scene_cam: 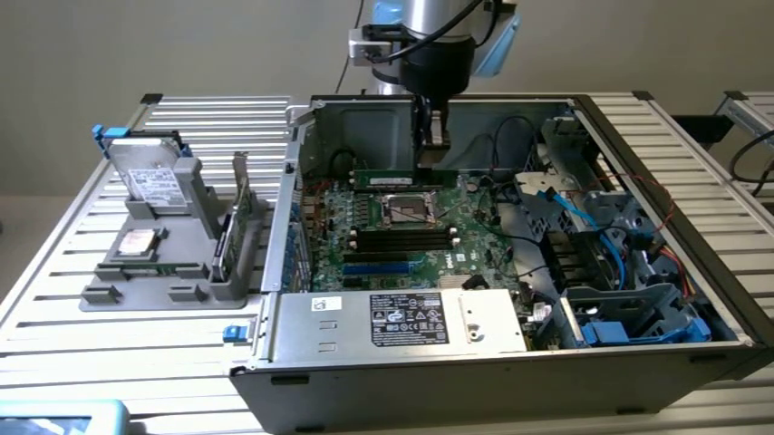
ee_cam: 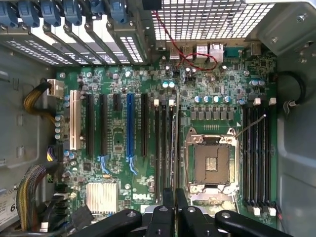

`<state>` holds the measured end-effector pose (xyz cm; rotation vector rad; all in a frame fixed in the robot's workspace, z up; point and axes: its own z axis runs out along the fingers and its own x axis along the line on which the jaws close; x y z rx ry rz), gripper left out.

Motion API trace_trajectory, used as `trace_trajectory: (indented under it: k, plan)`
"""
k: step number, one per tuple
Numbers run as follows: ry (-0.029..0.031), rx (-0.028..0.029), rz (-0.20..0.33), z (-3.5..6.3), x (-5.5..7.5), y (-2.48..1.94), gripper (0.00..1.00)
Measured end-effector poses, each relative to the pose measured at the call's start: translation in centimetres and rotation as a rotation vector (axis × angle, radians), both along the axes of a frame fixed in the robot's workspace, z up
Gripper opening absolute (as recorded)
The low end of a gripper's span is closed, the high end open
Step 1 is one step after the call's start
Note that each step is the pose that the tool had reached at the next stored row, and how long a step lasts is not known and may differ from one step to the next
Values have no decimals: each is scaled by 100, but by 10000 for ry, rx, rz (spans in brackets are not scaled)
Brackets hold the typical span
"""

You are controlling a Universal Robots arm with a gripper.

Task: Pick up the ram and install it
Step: 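Insert the ram into the slot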

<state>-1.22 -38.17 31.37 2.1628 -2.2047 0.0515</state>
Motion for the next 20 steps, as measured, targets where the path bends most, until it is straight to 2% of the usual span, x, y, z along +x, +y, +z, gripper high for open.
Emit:
trace_trajectory:
  k: [4,8,20]
  plan:
    - [0,1,10,-72,8,-22,13]
    - [-1,3,14,-139,12,-77,13]
    - [18,0,28,-355,16,-98,13]
